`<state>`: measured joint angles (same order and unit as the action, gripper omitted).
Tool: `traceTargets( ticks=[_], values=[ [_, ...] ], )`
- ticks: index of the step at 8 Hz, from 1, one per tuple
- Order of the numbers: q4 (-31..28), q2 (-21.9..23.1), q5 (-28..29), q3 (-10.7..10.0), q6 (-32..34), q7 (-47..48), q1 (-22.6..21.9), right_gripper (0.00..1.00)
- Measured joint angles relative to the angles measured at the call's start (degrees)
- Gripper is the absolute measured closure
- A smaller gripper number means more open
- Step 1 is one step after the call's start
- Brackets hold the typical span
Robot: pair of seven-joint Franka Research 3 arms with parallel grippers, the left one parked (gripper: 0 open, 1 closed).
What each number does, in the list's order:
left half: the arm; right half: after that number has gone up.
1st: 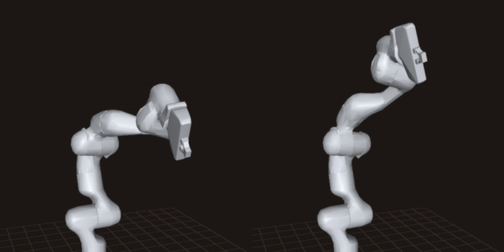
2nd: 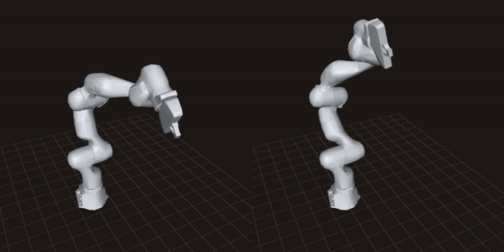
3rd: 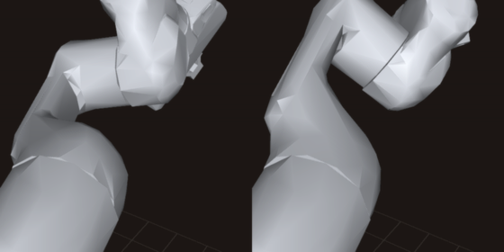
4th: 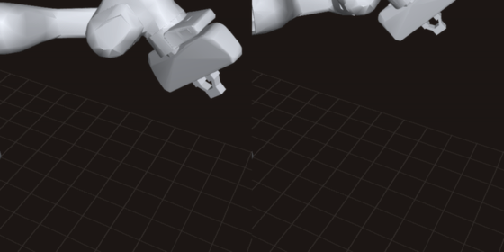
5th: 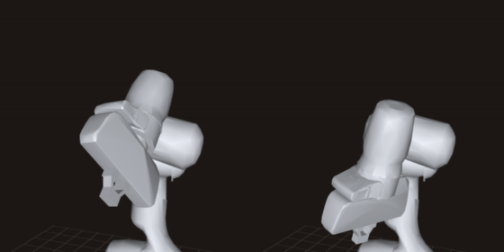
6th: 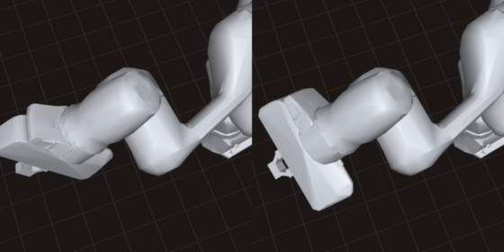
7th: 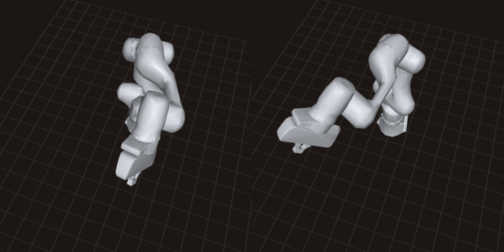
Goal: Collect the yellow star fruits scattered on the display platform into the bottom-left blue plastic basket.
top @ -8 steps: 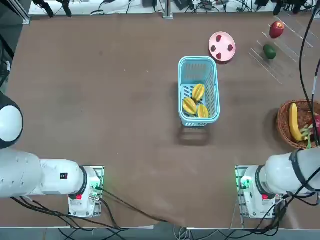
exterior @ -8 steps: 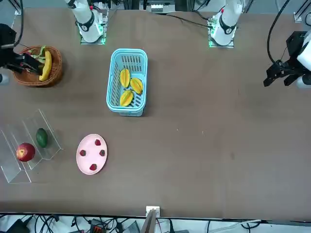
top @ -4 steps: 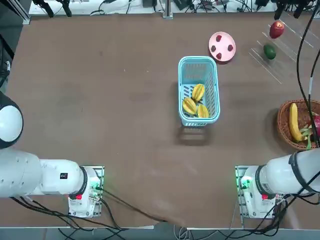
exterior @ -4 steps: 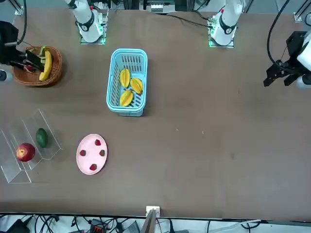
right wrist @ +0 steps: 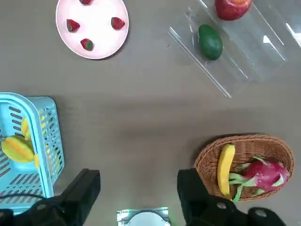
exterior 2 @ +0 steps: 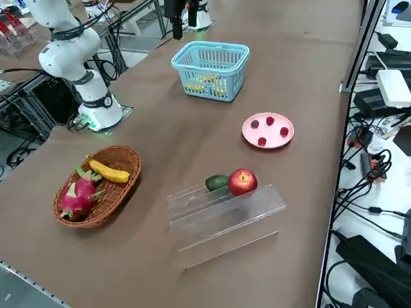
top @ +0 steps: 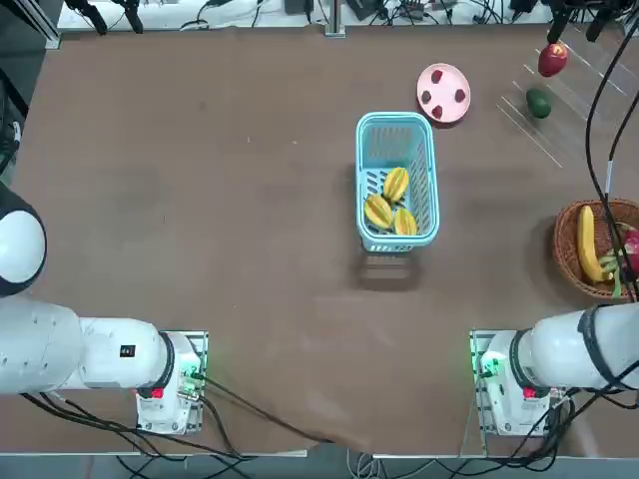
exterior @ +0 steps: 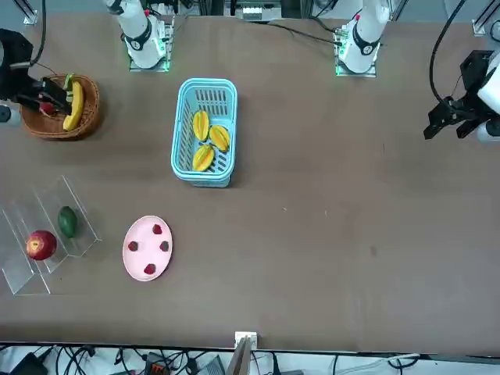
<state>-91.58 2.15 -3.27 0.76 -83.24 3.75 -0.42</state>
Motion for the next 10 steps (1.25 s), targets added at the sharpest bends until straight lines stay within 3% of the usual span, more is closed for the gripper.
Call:
traceTargets(
  ticks=[6, 10],
  values=[
    [1.54, -0.82, 1.11, 0.06, -1.09, -0.15, -0.92, 0.00],
    [1.67, -1.32, 1.09, 3.11, -1.09, -0.16, 0.93, 0.00]
  ],
)
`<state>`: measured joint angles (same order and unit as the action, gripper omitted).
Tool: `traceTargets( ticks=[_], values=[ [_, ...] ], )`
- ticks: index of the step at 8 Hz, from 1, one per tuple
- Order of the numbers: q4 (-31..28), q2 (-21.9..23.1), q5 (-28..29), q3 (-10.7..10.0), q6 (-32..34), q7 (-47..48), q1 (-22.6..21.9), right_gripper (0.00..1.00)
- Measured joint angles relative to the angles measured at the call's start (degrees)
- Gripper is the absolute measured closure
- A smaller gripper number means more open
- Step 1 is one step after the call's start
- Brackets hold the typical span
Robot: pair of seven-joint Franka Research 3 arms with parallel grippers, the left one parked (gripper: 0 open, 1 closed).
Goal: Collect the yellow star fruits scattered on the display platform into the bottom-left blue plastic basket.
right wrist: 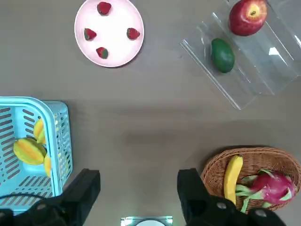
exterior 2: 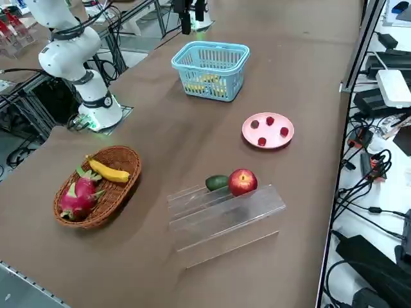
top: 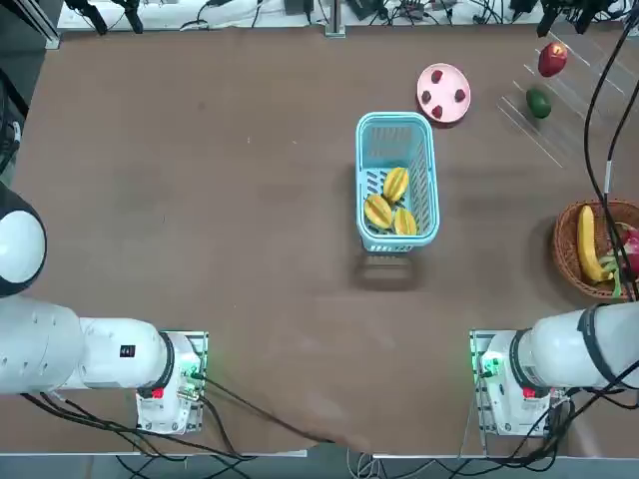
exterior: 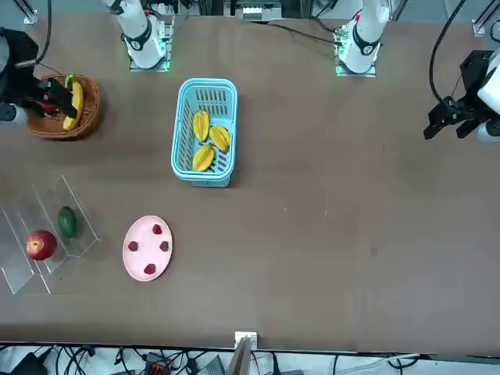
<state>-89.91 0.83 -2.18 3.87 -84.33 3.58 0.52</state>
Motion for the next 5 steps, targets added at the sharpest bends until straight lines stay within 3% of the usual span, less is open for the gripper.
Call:
traceTargets(
  ticks=[5],
  values=[
    [0.14, -0.11, -0.04, 0.10, 0.04, 0.00, 0.85, 0.00]
  ],
)
